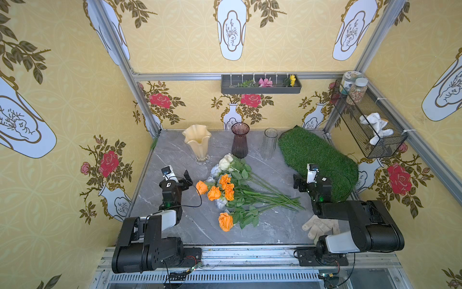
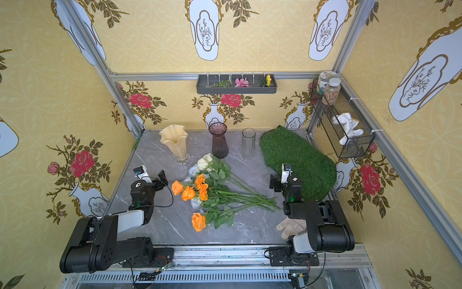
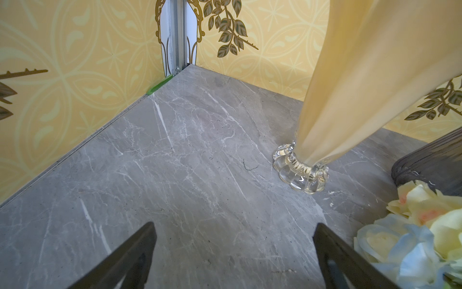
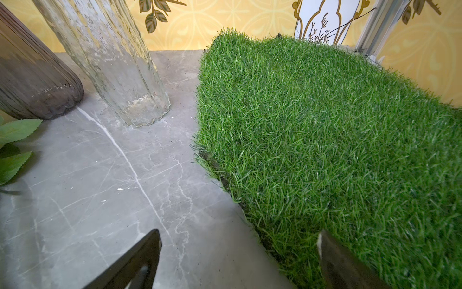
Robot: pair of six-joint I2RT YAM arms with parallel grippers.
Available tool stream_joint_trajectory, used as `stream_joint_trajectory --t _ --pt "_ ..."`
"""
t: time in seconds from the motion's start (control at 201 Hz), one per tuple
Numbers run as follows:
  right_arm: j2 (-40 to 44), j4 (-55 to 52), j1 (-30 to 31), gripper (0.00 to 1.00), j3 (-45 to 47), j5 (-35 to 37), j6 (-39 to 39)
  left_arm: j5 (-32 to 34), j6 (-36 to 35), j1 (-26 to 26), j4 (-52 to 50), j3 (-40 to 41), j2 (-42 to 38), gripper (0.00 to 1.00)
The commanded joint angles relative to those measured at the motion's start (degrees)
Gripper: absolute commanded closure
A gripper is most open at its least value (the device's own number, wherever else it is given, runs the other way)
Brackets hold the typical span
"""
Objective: Arrange the flowers in different vases according to their colors
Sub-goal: Pick up the flower at the center of the board.
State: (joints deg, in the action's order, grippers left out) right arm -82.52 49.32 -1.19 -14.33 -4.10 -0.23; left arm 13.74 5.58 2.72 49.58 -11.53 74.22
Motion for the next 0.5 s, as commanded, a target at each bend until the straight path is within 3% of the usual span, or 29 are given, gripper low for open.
stream_joint_trajectory --t 0.0,0.493 --pt "0.0 0.5 0.2 0.03 -0.2 1.2 -0.2 0.1 -0.3 0.1 0.2 0.4 -0.2 0.0" --pt "0.0 0.8 0.2 0.03 -0.1 0.8 0.2 -0.2 -0.3 0.0 -0.3 0.0 0.0 0.0"
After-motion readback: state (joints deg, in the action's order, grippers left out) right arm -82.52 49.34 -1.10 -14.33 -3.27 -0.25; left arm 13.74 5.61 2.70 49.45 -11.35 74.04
